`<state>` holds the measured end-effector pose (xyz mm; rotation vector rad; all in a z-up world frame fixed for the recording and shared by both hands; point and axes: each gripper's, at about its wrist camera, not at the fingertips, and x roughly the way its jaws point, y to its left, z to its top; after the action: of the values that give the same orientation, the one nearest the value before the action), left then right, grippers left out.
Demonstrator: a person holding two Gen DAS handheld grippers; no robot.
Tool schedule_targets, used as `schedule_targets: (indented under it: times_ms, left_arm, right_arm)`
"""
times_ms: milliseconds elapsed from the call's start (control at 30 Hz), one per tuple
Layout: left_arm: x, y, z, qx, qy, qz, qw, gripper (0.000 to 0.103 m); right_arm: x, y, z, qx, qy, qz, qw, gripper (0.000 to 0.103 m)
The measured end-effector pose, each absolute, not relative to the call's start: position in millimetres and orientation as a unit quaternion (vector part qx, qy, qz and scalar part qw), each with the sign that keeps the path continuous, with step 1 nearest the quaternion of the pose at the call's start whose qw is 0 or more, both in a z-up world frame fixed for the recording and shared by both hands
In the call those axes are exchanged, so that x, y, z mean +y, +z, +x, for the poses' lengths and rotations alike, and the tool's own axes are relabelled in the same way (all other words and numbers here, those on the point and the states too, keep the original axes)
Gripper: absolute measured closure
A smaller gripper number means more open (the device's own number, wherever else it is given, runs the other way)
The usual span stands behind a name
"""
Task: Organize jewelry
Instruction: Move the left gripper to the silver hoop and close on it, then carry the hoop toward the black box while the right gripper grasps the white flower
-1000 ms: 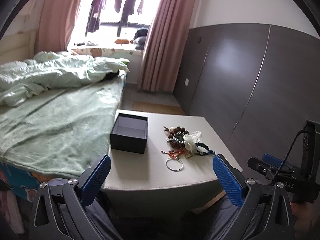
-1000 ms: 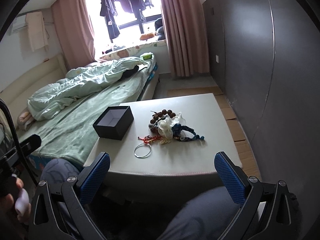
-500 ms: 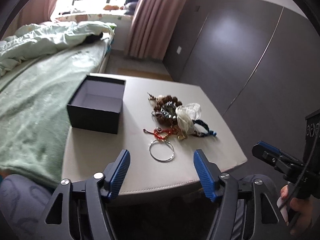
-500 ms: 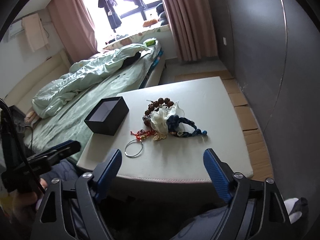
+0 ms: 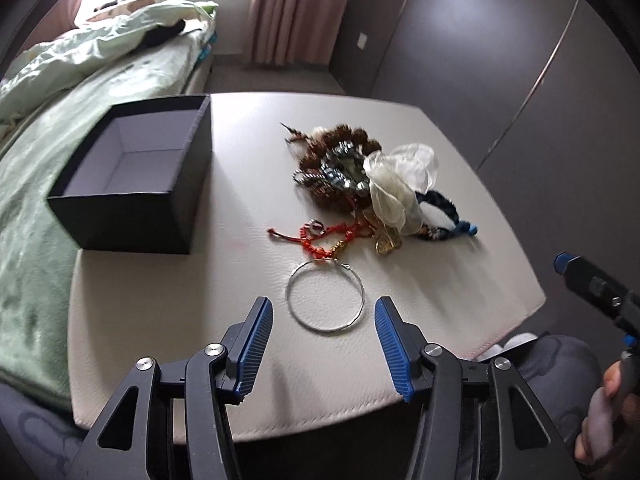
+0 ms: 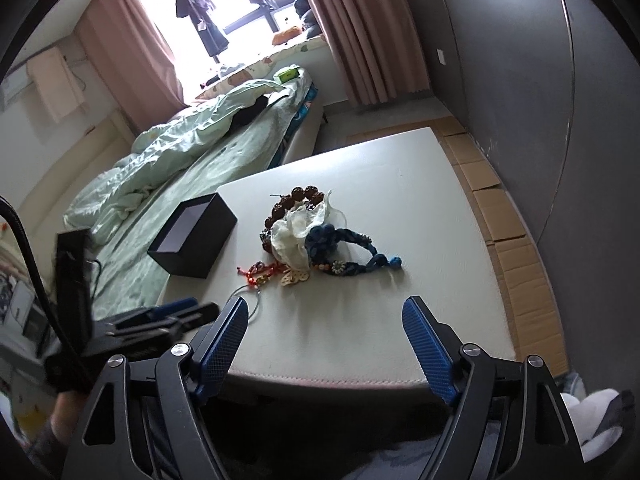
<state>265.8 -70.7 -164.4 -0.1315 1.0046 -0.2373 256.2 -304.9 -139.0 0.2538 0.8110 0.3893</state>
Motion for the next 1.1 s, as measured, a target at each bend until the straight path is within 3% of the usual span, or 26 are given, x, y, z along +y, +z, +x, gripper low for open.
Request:
schedule_targets:
  times_ms: [233, 333, 567, 633, 667, 700, 1067, 1100]
  left_arm:
    - [-81.9, -180.3, 285.1, 0.499, -0.081, -0.037, 0.862, 0.042]
    - [-90.5, -182.1, 288.2, 0.496, -0.076, -0.018, 0.865, 0.036]
    - [-99.2, -185.5, 285.2, 0.484, -0.073, 0.004, 0.872, 0.036]
    - [-102.1, -185.9, 283.7, 0.481, -0.071, 0.017, 0.874, 0.04]
    - [-101.7, -185.5, 283.6, 0.481, -0.064, 0.024, 0.874, 0.049]
    - [-100.1, -184.8, 283.8, 0.481, -0.063, 0.024, 0.874, 0.051]
    - [-64.0, -153.3, 277.0, 0.466, -0.076, -0.05, 0.88, 0.051]
    - [-62.9, -151.1, 276.4, 0.464, -0.075, -0.051, 0.881, 0.051]
  right_arm:
    - [-312.6, -146.3, 266.5, 0.4, 0.196, 0.157, 0.881, 0.023]
    - [-312.6, -148.8, 269.0, 0.403, 0.204, 0.164, 0.877, 0.023]
    - [-313.5, -152.7, 274.6, 0.41, 0.203, 0.172, 0.872, 0.023]
    - [-312.4, -153.1, 276.3, 0.414, 0.198, 0.168, 0.873, 0.023]
    - [-311.7, -153.2, 277.0, 0.415, 0.196, 0.165, 0.873, 0.023]
    - [-309.8, -153.1, 278.2, 0.415, 0.193, 0.161, 0.874, 0.023]
    - [-280.9, -155.9, 307.9, 0.405, 0.218, 0.134, 0.878, 0.023]
    - [-276.5, -156.7, 311.3, 0.4, 0.224, 0.133, 0.879, 0.027]
